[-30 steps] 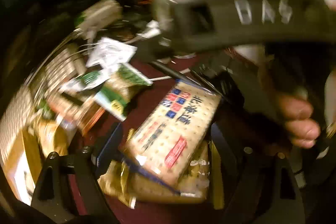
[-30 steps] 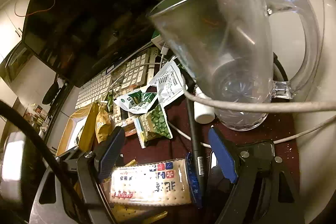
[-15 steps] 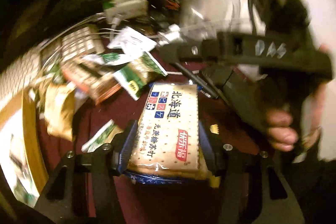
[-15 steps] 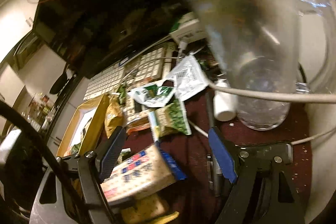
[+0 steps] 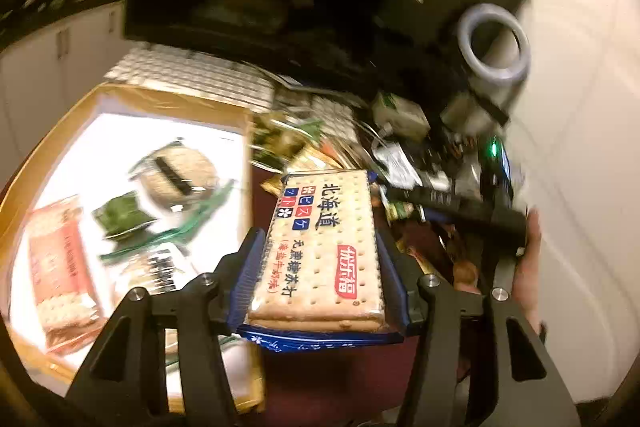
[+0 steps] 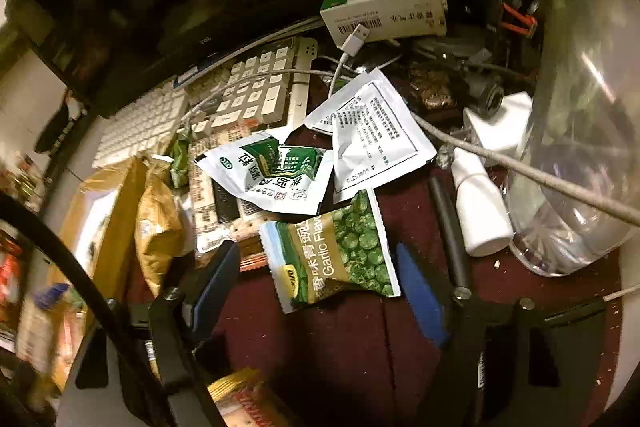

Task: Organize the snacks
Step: 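Grasp the blue-and-white cracker pack with the left tool while the right tool grasps a green pea bag, then lower both held packs into the tray and open both tools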

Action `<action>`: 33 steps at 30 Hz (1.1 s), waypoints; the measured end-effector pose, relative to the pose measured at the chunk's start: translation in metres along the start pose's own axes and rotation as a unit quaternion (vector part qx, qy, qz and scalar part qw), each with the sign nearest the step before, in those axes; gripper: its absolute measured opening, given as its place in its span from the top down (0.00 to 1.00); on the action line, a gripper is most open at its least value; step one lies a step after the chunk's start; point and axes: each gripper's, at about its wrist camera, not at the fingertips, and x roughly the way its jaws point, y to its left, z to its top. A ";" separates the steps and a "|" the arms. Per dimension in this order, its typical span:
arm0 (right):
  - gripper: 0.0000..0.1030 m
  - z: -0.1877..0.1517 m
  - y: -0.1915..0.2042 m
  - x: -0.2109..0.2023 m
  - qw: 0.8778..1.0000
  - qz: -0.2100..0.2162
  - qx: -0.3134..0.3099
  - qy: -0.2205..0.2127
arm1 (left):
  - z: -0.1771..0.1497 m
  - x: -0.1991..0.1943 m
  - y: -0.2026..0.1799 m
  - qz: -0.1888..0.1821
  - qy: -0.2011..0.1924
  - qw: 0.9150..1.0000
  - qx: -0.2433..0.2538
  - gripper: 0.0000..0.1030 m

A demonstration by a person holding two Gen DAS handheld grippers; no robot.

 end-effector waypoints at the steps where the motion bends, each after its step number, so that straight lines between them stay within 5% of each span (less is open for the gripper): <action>1: 0.51 -0.002 0.000 -0.001 1.000 -0.013 -0.006 -0.004 | 0.000 -0.005 0.006 0.006 -0.008 1.000 -0.011 0.45; 7: 0.65 -0.008 0.000 -0.012 0.999 -0.014 -0.017 -0.037 | 0.003 -0.026 0.026 0.030 -0.043 0.998 -0.040 0.45; 18: 0.67 -0.011 0.029 -0.061 0.982 0.135 -0.035 -0.126 | 0.020 -0.060 0.087 0.094 -0.088 0.985 -0.114 0.45; 25: 0.68 -0.014 0.125 -0.054 0.959 0.250 -0.120 -0.060 | 0.034 -0.073 0.127 0.124 -0.100 0.975 -0.153 0.45; 33: 0.69 0.026 0.216 0.017 0.968 0.201 -0.149 0.009 | 0.075 -0.037 0.151 0.162 -0.045 0.975 -0.145 0.45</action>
